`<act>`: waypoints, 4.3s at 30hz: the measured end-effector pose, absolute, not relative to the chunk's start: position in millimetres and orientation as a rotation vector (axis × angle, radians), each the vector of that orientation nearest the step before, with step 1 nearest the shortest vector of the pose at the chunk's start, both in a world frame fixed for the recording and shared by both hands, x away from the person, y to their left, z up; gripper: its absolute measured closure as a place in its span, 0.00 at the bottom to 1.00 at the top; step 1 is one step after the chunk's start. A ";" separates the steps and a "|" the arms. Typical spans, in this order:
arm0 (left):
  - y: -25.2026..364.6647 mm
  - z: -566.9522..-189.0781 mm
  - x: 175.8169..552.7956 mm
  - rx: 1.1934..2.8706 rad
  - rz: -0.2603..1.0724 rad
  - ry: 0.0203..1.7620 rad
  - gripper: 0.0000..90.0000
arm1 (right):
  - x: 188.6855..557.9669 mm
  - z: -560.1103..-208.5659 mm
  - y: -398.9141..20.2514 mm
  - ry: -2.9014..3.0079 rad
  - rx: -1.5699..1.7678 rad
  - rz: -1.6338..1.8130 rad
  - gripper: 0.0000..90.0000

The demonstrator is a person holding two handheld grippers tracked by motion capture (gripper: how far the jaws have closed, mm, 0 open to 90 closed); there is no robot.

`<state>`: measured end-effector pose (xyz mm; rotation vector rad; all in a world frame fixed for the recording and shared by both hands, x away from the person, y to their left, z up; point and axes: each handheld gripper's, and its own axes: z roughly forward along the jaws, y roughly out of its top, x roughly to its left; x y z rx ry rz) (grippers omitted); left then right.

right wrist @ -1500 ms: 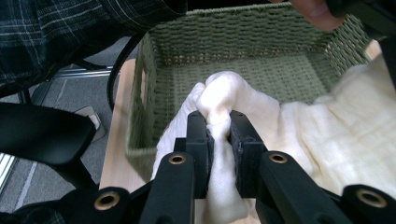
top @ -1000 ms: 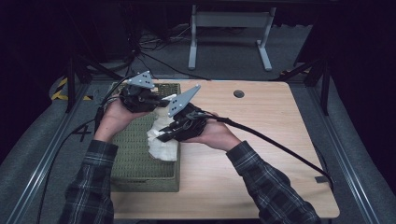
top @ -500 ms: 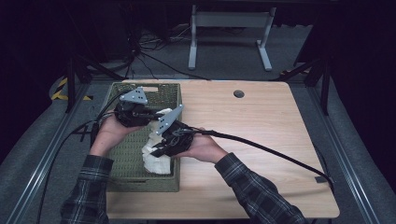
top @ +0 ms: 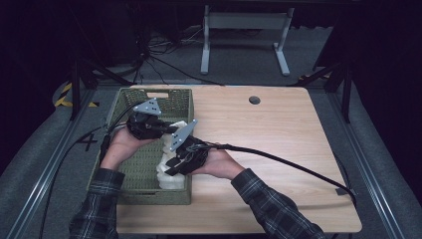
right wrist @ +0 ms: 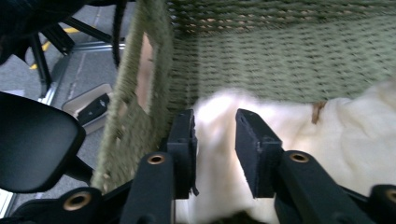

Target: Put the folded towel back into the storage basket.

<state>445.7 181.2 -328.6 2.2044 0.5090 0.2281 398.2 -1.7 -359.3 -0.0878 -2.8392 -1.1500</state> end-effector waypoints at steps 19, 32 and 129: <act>178.9 -318.0 480.1 2.237 0.267 0.652 0.91 | 405.5 -330.2 -82.3 -2.898 -0.197 -1.287 0.51; 171.6 -342.4 510.6 2.266 0.293 0.779 0.82 | 405.4 -338.4 -166.7 -2.913 -0.283 -1.286 0.48; -43.1 -462.9 360.1 2.357 0.195 0.628 0.17 | 362.2 -457.3 -327.8 -3.071 -0.771 -1.144 0.29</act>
